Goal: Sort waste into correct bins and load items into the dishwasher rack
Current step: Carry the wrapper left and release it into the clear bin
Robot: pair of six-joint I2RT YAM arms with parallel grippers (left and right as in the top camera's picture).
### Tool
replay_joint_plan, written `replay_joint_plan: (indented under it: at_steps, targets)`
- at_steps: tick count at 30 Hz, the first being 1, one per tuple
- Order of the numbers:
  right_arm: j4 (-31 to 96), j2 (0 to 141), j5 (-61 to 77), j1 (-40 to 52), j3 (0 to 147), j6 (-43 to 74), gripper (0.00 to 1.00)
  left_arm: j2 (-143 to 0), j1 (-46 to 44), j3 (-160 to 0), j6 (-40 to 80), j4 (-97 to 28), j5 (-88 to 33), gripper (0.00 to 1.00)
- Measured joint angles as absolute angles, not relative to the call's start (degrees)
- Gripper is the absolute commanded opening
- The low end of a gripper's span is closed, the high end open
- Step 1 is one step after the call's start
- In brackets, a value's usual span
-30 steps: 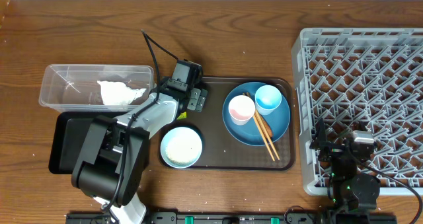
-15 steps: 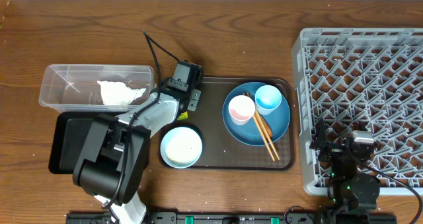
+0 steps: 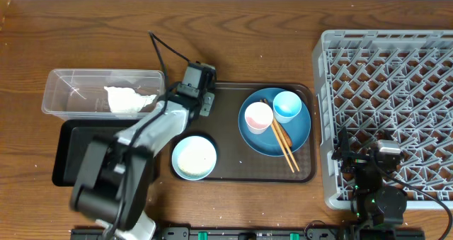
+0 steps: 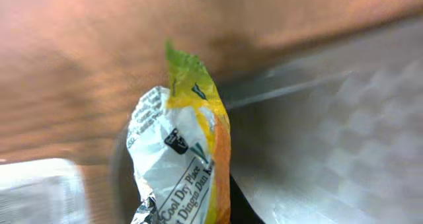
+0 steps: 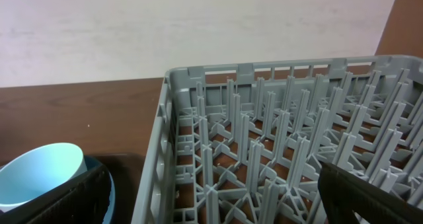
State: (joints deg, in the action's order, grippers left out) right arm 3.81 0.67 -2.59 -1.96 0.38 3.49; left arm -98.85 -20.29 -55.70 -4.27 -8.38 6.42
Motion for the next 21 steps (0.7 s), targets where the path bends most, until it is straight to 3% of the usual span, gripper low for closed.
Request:
replay_joint_plan:
  at_steps: [9, 14, 21]
  targets:
    - [3.8, 0.7, -2.6, -2.0, 0.4, 3.5, 0.99, -82.7, -19.8, -55.7, -2.3, -11.7, 12.8, 0.08]
    - [3.8, 0.7, -2.6, -2.0, 0.4, 3.5, 0.99, -82.5, -16.4, -55.7, 0.8, -11.8, 25.1, 0.08]
    - [3.8, 0.7, -2.6, -2.0, 0.4, 3.5, 0.99, -85.1, -7.2, -55.7, 14.5, -11.6, 30.9, 0.17]
